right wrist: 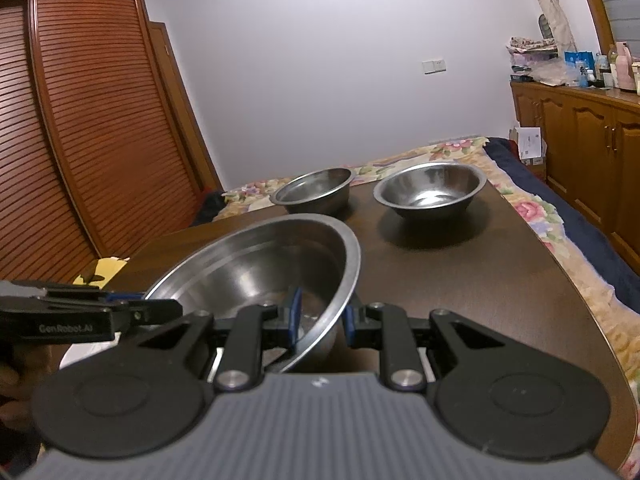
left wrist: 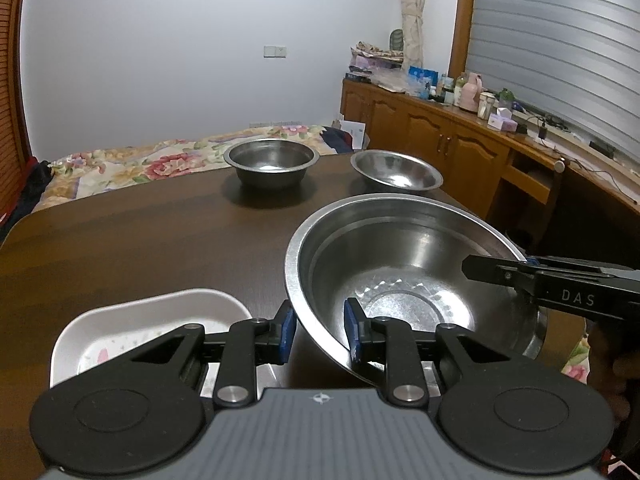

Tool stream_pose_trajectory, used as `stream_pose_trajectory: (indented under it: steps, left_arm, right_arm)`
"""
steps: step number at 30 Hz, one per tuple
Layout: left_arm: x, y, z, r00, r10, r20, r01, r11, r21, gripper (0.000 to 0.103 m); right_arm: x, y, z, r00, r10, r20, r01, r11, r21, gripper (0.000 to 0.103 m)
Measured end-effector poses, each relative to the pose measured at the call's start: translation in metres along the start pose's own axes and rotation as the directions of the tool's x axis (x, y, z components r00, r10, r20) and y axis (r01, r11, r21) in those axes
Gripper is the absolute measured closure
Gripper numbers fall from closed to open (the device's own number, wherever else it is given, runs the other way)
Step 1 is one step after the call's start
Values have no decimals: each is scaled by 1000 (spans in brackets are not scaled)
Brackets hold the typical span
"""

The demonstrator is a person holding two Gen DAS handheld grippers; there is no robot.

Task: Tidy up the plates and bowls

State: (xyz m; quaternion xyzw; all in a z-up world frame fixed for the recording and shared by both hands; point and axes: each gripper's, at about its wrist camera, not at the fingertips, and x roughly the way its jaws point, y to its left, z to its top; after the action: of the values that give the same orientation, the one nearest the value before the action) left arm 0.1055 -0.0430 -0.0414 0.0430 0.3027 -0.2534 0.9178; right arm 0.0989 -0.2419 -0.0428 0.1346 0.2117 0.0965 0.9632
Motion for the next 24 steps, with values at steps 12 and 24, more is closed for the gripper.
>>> stream_pose_trajectory:
  steps: [12, 24]
  left_arm:
    - [1, -3, -7, 1000, -5, -16, 5, 1000, -1, 74]
    - [6, -5, -8, 1000, -8, -21, 9, 1000, 13, 74]
  right_arm:
    - [-4, -3, -12, 1000, -5, -15, 5, 1000, 7, 80]
    - [-6, -7, -19, 1000, -12, -26, 12, 1000, 23, 80]
